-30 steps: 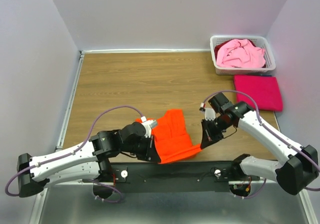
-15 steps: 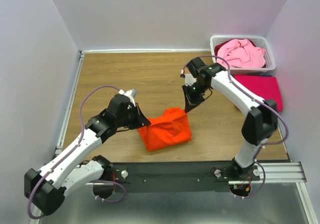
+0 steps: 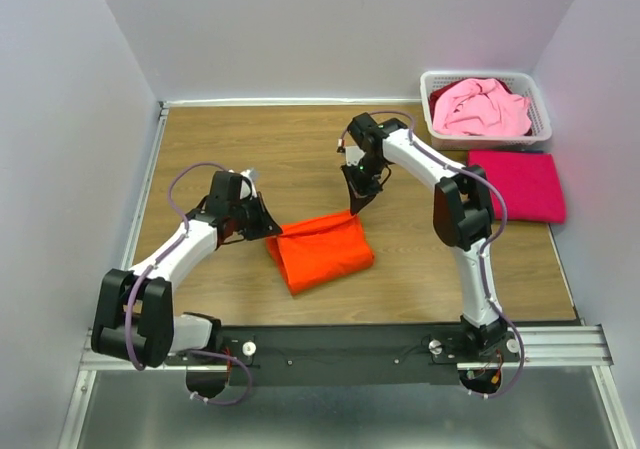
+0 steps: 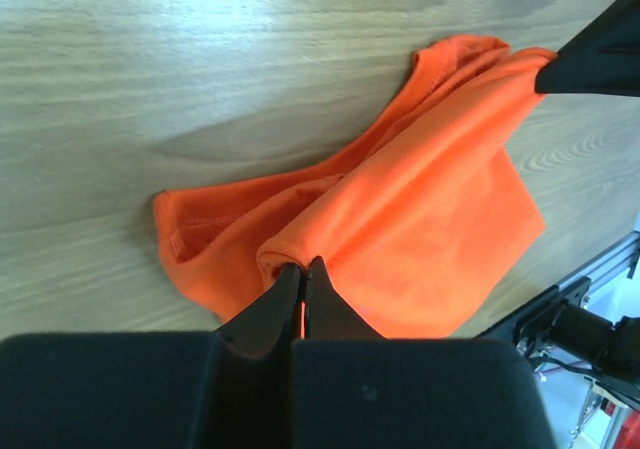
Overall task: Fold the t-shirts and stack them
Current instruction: Fold the tshirt
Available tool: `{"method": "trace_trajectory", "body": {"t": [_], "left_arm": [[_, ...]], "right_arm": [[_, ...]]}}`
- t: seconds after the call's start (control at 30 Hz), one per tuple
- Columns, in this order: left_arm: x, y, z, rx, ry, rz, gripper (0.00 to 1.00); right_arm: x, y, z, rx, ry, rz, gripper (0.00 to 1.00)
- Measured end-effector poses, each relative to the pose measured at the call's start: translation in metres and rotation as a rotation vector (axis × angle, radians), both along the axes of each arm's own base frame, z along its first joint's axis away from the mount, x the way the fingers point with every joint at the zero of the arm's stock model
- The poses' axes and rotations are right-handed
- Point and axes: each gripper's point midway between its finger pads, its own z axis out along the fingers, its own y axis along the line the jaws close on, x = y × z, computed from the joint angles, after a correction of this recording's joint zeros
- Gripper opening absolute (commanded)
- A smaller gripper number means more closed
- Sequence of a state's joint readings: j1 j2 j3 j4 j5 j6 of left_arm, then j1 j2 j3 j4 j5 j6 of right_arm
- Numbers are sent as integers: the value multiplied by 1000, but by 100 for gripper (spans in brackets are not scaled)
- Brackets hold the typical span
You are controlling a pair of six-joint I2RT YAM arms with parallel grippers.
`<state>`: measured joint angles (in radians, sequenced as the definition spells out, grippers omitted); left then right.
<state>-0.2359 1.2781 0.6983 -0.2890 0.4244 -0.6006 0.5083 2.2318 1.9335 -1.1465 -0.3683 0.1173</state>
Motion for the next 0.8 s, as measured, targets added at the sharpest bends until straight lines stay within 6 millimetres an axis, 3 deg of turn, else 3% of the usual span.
{"method": "trace_trajectory", "body": {"t": [0.13,0.37,0.53,0.63,0.7,0.73,0.8], "left_arm": [[1,2,2,-2,-13,-3,0],[-2,6,33,-12,-131,13,0],[-13,12,-6,18,-49,41,0],[-23,15,-26,16,6,73,0],[-24,19,-28,24,2,103,0],[-23,22,-28,35,-4,123,3],[-19,29,-27,55,-20,161,23]], "right_arm": [[0,1,-9,-2,17,8,1],[3,8,-13,34,6,8,1],[8,12,-13,53,-16,-3,6],[8,14,-18,61,-18,-13,23],[6,13,-24,57,-13,-18,27],[6,12,-27,49,-17,-24,30],[8,7,-31,41,-24,-39,35]]}}
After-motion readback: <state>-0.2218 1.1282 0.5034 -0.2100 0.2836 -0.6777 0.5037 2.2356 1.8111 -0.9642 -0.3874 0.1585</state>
